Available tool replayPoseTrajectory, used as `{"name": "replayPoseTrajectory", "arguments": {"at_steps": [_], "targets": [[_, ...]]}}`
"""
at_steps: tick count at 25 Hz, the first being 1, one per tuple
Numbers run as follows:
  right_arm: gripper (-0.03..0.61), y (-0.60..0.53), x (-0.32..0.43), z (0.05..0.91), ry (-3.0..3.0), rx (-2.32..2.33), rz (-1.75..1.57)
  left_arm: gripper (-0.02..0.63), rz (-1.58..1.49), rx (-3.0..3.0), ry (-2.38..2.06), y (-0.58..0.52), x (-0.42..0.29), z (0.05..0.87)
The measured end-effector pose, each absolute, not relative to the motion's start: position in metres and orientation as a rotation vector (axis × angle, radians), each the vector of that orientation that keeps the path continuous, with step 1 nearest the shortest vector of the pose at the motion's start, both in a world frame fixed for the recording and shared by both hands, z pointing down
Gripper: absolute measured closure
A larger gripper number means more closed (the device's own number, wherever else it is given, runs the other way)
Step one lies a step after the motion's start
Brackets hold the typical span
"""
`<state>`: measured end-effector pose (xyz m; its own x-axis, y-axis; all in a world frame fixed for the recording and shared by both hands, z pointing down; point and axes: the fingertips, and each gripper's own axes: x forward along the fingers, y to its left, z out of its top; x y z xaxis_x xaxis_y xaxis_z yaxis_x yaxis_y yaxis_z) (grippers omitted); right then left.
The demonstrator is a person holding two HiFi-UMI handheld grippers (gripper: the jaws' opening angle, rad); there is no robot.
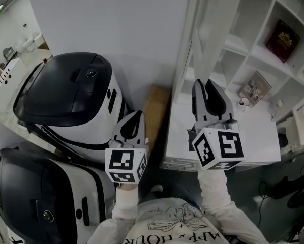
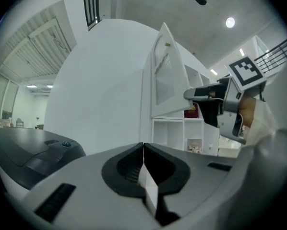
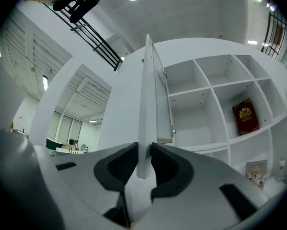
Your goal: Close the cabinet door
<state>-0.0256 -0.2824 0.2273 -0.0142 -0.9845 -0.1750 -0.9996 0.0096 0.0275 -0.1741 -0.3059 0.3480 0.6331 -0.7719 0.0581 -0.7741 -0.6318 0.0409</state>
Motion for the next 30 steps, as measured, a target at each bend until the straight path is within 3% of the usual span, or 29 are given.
{"name": "replayPoseTrajectory", "arguments": {"at_steps": [30], "targets": [[0.515,-0.251,0.086,0.23,2.073,-2.189,0.233,0.609,0.105,2.911,-0.988,-0.293,-0.028,0.349]]}}
